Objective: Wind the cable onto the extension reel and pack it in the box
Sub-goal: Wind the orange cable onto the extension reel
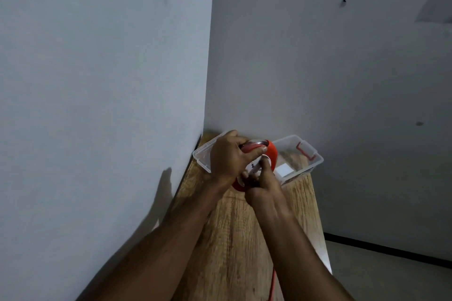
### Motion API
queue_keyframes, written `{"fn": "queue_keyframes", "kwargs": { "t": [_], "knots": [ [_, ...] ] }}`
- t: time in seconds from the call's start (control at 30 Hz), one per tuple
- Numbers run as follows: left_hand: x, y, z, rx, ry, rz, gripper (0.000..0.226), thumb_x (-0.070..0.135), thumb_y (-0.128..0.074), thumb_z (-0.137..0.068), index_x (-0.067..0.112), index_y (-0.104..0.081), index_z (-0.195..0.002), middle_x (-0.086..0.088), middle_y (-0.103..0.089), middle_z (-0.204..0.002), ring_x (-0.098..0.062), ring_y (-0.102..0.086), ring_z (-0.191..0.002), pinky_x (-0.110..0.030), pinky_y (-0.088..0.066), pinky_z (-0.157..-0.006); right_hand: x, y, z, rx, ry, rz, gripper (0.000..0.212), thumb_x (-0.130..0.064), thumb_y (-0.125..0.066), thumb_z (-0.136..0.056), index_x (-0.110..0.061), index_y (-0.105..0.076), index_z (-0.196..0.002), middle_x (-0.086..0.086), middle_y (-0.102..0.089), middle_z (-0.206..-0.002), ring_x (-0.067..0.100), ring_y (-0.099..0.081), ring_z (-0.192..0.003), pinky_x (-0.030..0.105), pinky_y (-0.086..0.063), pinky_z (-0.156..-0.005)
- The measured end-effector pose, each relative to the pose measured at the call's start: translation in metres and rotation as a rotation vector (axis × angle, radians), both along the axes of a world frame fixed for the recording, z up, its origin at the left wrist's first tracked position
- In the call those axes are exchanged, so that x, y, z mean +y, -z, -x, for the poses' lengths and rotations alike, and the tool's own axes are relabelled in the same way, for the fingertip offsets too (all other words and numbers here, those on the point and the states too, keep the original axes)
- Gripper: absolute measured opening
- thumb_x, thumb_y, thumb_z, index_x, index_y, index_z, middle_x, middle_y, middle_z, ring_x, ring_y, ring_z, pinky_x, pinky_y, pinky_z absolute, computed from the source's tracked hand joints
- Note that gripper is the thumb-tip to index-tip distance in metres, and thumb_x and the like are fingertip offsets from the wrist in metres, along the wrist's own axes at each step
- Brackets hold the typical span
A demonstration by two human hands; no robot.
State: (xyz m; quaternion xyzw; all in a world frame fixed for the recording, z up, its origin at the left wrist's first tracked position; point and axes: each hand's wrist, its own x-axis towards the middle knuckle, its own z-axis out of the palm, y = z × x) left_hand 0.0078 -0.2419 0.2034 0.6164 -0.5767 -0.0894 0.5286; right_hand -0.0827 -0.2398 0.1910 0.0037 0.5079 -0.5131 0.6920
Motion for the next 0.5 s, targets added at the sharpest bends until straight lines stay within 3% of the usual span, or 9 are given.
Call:
{"fn": "queue_keyframes", "kwargs": {
  "t": [0.07,0.17,0.23,0.3,0.37,0.43,0.5],
  "knots": [
    [0.000,0.002,0.000,-0.020,0.019,0.010,0.064,0.075,-0.067,-0.075,0.019,-0.080,-0.103,0.002,-0.075,-0.094,-0.012,-0.069,-0.080,-0.039,-0.062,-0.068,0.002,-0.007,0.001,-0.214,0.040,-0.058,0.069,-0.040,-0.082,-0.084,-0.005,-0.055,-0.137,0.016,-0.068,-0.108,0.029,-0.070,-0.087,0.035,-0.055,-0.057],
    [-0.002,-0.002,-0.005,0.005,-0.029,-0.005,0.054,0.065,-0.075,-0.077,0.017,-0.080,-0.102,0.001,-0.075,-0.093,-0.011,-0.067,-0.078,-0.035,-0.063,-0.068,0.013,-0.020,0.007,-0.294,0.002,0.005,0.060,-0.024,-0.082,-0.085,0.002,-0.053,-0.131,0.022,-0.064,-0.104,0.028,-0.071,-0.065,0.035,-0.057,-0.042],
    [-0.003,-0.002,-0.008,0.050,-0.059,-0.028,0.049,0.059,-0.079,-0.078,0.016,-0.080,-0.100,-0.001,-0.077,-0.093,-0.009,-0.066,-0.076,-0.028,-0.060,-0.066,0.016,-0.023,0.014,-0.302,-0.042,0.067,0.055,-0.015,-0.076,-0.091,0.001,-0.048,-0.136,0.025,-0.061,-0.120,0.021,-0.070,-0.057,0.034,-0.059,-0.043],
    [-0.004,-0.001,-0.010,0.094,-0.062,-0.046,0.046,0.057,-0.079,-0.079,0.015,-0.080,-0.096,-0.001,-0.078,-0.092,-0.010,-0.067,-0.076,-0.022,-0.055,-0.065,0.020,-0.022,0.016,-0.186,-0.055,0.108,0.053,-0.010,-0.072,-0.092,-0.003,-0.047,-0.139,0.023,-0.058,-0.130,0.027,-0.075,-0.071,0.032,-0.060,-0.048],
    [-0.005,-0.003,-0.011,0.145,-0.063,-0.063,0.043,0.056,-0.080,-0.080,0.015,-0.080,-0.093,0.000,-0.078,-0.090,-0.010,-0.068,-0.074,-0.020,-0.054,-0.064,0.028,-0.014,0.017,0.118,-0.052,0.203,0.045,-0.011,-0.073,-0.090,-0.004,-0.053,-0.130,0.016,-0.065,-0.122,0.032,-0.076,-0.086,0.033,-0.061,-0.055],
    [-0.006,-0.004,-0.013,0.183,-0.062,-0.075,0.043,0.056,-0.079,-0.080,0.015,-0.080,-0.093,0.002,-0.077,-0.090,-0.008,-0.067,-0.072,-0.022,-0.056,-0.065,0.039,-0.009,0.019,0.666,-0.066,0.451,0.031,-0.021,-0.076,-0.090,-0.011,-0.062,-0.116,0.008,-0.071,-0.106,0.026,-0.076,-0.086,0.042,-0.065,-0.064],
    [-0.007,-0.005,-0.015,0.193,-0.056,-0.079,0.044,0.057,-0.079,-0.079,0.015,-0.080,-0.091,0.002,-0.078,-0.088,-0.008,-0.068,-0.072,-0.023,-0.057,-0.064,0.043,-0.005,0.022,1.229,-0.111,0.729,0.034,-0.032,-0.078,-0.088,-0.019,-0.064,-0.116,0.001,-0.071,-0.105,0.018,-0.074,-0.089,0.041,-0.065,-0.071]
  ]
}}
